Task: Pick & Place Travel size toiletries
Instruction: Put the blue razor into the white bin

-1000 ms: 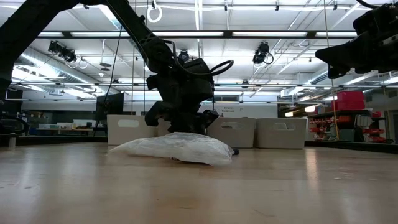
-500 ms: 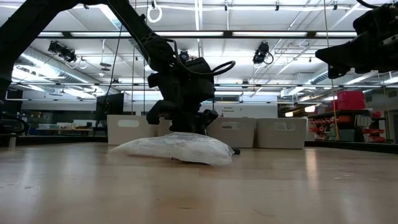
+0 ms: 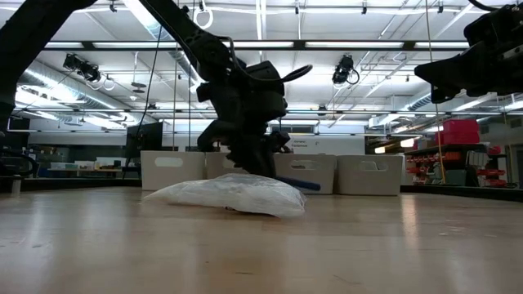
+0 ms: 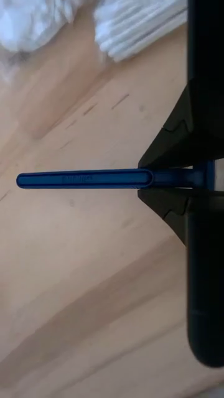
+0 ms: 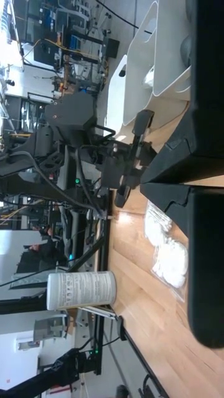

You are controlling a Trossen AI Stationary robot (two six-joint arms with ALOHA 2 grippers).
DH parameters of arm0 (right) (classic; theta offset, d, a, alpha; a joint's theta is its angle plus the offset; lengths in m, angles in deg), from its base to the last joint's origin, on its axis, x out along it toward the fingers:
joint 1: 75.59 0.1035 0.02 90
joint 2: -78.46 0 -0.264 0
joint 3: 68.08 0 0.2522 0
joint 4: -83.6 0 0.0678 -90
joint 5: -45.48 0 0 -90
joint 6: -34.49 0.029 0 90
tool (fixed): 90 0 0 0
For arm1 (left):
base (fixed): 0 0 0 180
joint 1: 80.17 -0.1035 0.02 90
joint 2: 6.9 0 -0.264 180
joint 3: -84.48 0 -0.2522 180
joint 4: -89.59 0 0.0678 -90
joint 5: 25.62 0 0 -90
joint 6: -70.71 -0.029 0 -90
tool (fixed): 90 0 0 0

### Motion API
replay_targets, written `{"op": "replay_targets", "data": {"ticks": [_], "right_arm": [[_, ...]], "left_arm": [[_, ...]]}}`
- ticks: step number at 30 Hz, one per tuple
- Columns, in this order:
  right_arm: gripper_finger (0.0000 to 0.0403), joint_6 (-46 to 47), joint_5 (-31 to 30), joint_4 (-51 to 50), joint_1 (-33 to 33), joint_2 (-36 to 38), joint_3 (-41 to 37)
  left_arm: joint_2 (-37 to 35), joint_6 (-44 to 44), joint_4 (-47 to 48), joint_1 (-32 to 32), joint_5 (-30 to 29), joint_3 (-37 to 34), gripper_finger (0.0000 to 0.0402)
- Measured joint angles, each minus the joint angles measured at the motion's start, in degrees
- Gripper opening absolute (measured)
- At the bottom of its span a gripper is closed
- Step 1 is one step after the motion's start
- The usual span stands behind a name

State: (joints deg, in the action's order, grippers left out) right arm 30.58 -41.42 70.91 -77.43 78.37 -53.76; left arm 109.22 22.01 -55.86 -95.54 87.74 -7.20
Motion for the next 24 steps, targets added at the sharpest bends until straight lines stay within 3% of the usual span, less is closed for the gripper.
{"op": "replay_targets", "data": {"ticks": [9, 24], "right_arm": [[0.0014, 0.00, 0.04, -0.01, 0.02, 0.00, -0.01], [0.0014, 0.02, 0.02, 0.00, 0.02, 0.00, 0.02]], "left_arm": [[-5.67, 0.65, 0.67, 0.02, -2.77, -0.04, 0.0050], [-15.02, 20.85, 0.21, 0.02, -4.64, -0.02, 0.0045]]}}
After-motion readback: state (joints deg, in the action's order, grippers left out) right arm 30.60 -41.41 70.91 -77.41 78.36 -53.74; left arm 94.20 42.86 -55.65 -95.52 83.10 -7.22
